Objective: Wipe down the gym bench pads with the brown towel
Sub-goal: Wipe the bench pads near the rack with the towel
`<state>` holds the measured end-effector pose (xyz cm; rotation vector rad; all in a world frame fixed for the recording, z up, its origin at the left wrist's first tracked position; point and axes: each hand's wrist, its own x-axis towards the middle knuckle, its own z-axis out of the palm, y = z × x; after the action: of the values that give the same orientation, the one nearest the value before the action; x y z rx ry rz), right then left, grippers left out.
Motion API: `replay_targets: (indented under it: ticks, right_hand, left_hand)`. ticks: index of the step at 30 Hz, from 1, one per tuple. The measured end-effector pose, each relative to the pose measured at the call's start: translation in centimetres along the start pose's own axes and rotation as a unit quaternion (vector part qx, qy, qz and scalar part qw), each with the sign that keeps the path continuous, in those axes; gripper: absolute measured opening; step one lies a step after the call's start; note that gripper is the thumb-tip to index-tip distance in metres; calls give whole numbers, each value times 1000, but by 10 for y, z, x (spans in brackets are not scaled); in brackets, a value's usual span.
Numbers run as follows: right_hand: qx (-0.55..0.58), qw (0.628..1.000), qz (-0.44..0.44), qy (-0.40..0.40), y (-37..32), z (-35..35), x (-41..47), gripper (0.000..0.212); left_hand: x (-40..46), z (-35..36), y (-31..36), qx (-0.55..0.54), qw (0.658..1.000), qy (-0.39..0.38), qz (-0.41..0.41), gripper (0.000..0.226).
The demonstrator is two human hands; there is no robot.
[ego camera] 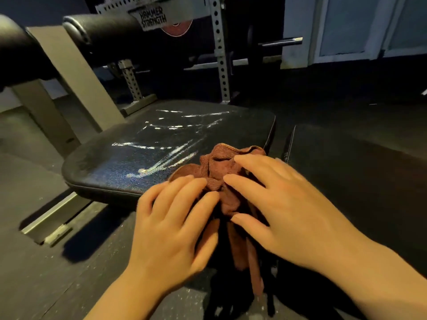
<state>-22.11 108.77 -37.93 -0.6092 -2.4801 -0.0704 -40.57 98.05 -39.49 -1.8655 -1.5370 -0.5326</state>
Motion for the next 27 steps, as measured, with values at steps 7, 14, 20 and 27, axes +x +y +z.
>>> replay_targets:
  ticks: [7,14,20,27]
  right_hand:
    - [66,976,205,28,43,5,-27,54]
    - [70,972,226,-4,45,11,-26,60]
    - [52,976,206,-45,45,11,-30,73]
    - [-27,993,111,-14,51,24,-42,71]
  left_hand:
    - [63,28,25,77,955,-286,14,56]
    - [110,42,44,100,908,-403,-62,64]
    - [84,24,35,32,938,-341,-51,63]
    - [62,14,27,-1,959,-271,-82,55]
